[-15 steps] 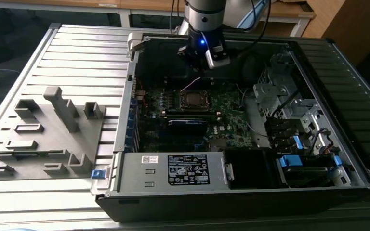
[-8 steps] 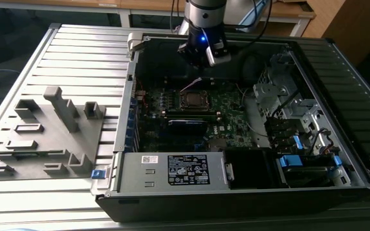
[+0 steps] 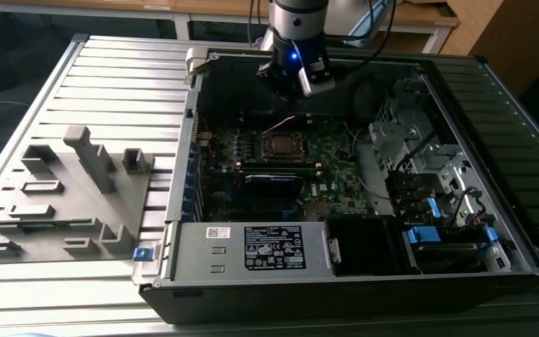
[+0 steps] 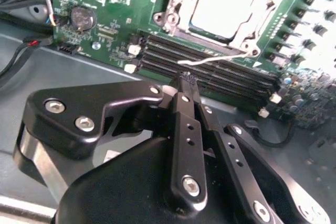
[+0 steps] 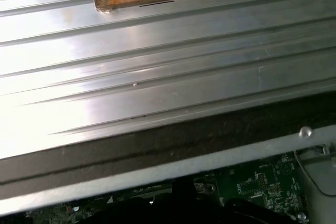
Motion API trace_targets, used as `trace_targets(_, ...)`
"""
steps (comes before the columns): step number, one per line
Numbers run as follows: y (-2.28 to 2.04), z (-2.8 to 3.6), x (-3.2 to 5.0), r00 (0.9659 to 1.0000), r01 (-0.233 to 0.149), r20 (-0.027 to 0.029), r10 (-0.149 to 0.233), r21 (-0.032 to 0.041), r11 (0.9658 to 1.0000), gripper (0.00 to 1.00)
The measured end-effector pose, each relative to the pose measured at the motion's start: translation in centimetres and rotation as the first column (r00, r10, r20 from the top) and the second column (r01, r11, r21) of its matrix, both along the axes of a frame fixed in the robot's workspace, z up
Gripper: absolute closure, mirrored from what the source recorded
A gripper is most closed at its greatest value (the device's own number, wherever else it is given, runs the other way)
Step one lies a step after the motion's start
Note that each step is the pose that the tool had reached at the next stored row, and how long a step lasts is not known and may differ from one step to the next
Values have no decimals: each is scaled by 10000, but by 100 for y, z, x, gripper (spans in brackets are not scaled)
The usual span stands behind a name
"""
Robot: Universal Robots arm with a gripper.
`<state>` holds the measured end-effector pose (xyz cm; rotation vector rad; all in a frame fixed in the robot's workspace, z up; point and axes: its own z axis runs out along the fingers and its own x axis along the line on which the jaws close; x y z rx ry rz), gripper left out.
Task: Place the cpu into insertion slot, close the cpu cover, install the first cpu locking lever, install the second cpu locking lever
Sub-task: 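Install the first cpu locking lever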
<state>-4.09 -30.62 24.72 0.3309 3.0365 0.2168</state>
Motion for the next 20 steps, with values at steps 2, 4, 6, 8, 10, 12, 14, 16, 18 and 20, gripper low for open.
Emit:
trace_targets(2, -19, -16, -32, 10000, 0, 5, 0, 0, 10000, 89)
trace_targets(4, -29, -49, -54, 10000, -1, 6, 1, 0, 10000, 89)
trace_targets(6, -35, -84, -71, 10000, 0, 6, 0, 0, 10000, 89)
trace_targets(8, -40, -120, -83, 10000, 0, 5, 0, -1, 10000, 89)
trace_targets(10, -44, -158, -91, 10000, 0, 6, 0, 0, 10000, 89)
trace_targets(12, -47, -194, -93, 10000, -2, 5, 2, 0, 10000, 89)
trace_targets(14, -48, -230, -95, 10000, -1, 5, 1, 0, 10000, 89)
trace_targets(16, -49, -266, -95, 10000, -1, 5, 1, 0, 10000, 89)
trace_targets(18, -51, -296, -97, 10000, -1, 5, 1, -1, 10000, 89)
trace_targets(20, -52, -323, -98, 10000, 0, 6, 0, -1, 10000, 89)
